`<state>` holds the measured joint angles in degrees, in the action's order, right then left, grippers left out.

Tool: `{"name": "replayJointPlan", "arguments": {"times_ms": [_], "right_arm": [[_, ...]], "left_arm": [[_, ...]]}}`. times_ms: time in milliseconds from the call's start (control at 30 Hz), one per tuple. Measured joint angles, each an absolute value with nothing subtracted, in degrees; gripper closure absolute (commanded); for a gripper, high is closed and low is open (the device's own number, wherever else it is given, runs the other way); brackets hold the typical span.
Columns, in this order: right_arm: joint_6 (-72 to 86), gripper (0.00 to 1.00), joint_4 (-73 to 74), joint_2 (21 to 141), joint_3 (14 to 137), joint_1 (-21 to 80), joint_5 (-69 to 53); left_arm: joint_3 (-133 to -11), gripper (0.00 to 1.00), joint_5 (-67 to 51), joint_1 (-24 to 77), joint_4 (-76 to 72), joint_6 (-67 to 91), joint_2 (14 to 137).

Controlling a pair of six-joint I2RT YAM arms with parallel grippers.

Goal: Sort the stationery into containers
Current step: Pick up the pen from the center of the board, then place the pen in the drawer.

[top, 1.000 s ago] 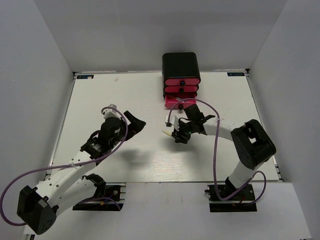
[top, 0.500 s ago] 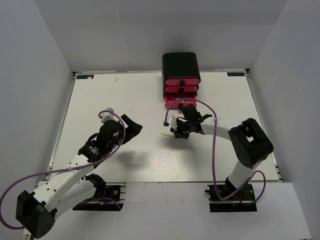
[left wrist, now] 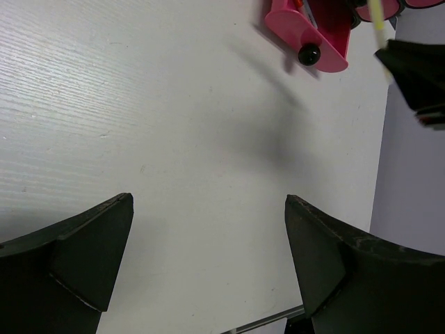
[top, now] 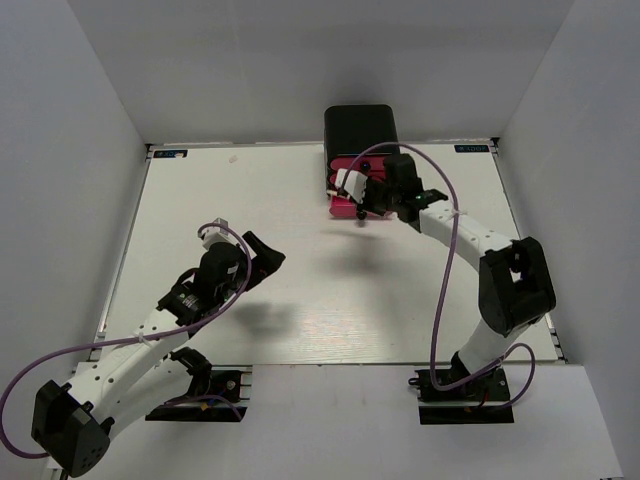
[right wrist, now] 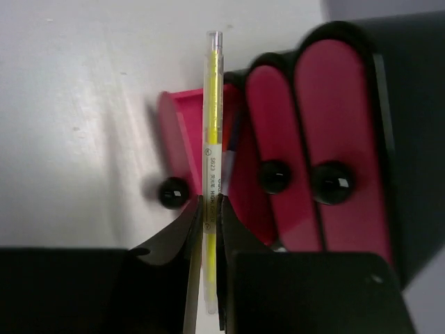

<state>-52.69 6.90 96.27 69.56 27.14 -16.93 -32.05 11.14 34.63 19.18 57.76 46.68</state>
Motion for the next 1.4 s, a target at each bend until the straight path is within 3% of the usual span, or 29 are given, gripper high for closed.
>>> {"name": "replayJointPlan", "arguments": {"times_ms": [533, 733, 1033, 1167, 1400], "right_arm": [[-69.19, 0.97, 13.67, 108.14, 82.02, 20.82, -24.01], [-70.59, 0.74, 13.98, 111.04, 84.25, 20.32, -24.58], [-70.91, 0.69, 15.09, 112.25, 84.66, 19.99, -24.60], [-70.11, 1.00, 15.16, 112.25, 84.82, 19.62, -25.58], [-72.34, 1.00, 22.41, 111.42, 85.12, 18.00, -34.61]], "left_arm": [[-31.18, 0.01, 11.09, 34.63, 18.83, 58.33, 46.26], [-31.16, 0.01, 11.09, 34.61, 18.74, 58.35, 46.33], [-31.16, 0.01, 10.70, 34.61, 17.58, 58.37, 47.72], [-31.16, 0.01, 10.48, 34.63, 17.43, 58.35, 48.38], [-31.16, 0.01, 10.41, 34.63, 16.67, 58.33, 49.17]]}}
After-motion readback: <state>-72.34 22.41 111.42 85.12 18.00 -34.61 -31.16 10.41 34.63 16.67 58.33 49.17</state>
